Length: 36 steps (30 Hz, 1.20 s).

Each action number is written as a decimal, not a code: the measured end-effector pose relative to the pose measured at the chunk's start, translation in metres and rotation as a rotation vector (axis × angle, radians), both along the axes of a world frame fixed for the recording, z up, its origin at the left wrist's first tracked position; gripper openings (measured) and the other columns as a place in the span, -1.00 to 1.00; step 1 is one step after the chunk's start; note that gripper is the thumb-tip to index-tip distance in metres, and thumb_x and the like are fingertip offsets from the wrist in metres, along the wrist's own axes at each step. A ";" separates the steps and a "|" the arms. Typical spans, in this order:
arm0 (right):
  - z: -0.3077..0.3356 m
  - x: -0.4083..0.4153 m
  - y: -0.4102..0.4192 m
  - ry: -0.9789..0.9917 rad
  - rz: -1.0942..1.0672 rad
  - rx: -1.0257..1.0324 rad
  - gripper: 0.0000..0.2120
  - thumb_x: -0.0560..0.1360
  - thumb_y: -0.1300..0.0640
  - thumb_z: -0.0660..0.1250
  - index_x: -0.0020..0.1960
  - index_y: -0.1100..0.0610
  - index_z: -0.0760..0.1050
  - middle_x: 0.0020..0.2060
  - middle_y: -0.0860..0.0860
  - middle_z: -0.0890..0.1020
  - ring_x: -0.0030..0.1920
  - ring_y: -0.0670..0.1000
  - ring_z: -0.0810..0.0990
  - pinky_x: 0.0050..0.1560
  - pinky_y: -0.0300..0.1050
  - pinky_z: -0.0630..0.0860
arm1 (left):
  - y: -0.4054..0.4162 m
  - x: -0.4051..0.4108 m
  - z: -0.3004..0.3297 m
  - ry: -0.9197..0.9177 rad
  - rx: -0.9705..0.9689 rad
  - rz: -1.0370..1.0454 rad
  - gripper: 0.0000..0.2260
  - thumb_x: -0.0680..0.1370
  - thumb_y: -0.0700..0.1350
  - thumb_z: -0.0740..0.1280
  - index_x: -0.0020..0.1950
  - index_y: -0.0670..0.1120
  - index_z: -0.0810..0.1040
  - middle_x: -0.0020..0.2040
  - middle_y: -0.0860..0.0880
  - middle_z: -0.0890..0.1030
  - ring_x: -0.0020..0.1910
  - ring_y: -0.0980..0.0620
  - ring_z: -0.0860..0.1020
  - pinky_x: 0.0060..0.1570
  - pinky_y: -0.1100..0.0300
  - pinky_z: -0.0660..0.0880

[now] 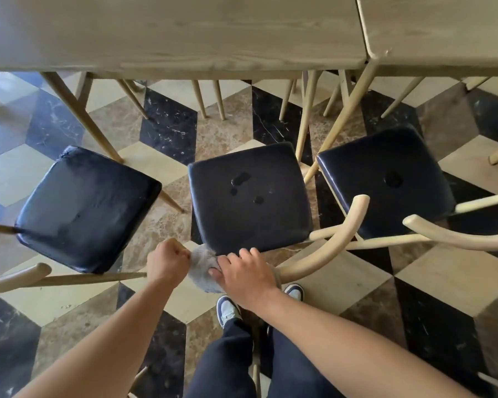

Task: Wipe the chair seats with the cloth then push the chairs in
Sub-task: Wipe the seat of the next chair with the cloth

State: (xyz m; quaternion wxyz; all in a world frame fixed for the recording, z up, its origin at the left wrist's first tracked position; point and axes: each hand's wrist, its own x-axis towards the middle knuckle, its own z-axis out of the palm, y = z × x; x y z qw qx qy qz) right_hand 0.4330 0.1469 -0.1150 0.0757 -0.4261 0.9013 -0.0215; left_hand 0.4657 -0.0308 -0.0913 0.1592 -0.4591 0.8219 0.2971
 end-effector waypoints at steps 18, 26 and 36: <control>-0.009 -0.100 0.154 0.089 -0.166 0.059 -0.48 0.65 -0.11 0.01 -0.17 0.06 0.67 -0.21 -0.02 0.71 -0.07 0.08 0.55 0.13 0.12 0.36 | 0.122 -0.033 0.002 0.104 -0.109 -0.726 -0.78 0.62 -0.09 0.15 -0.07 -0.12 0.56 -0.07 -0.06 0.58 -0.07 -0.11 0.57 -0.10 -0.02 0.53; -0.023 -0.091 0.173 0.065 -0.149 -0.231 -0.62 0.66 -0.05 0.14 -0.16 0.09 0.62 -0.16 -0.01 0.67 -0.01 0.09 0.54 0.13 0.16 0.40 | 0.158 -0.038 -0.002 0.131 -0.157 -0.966 -0.79 0.59 -0.09 0.21 -0.12 -0.05 0.62 -0.15 0.02 0.60 -0.11 -0.02 0.53 -0.04 0.09 0.49; -0.024 -0.234 0.214 -0.062 -0.315 -0.136 -0.49 0.67 -0.11 -0.03 0.02 0.14 0.63 0.02 0.03 0.66 0.14 0.10 0.53 0.17 0.11 0.37 | 0.161 -0.017 0.006 0.083 -0.200 -1.052 -0.59 0.25 -0.10 0.64 0.06 0.00 0.68 -0.05 0.10 0.65 -0.10 -0.01 0.55 -0.12 0.13 0.59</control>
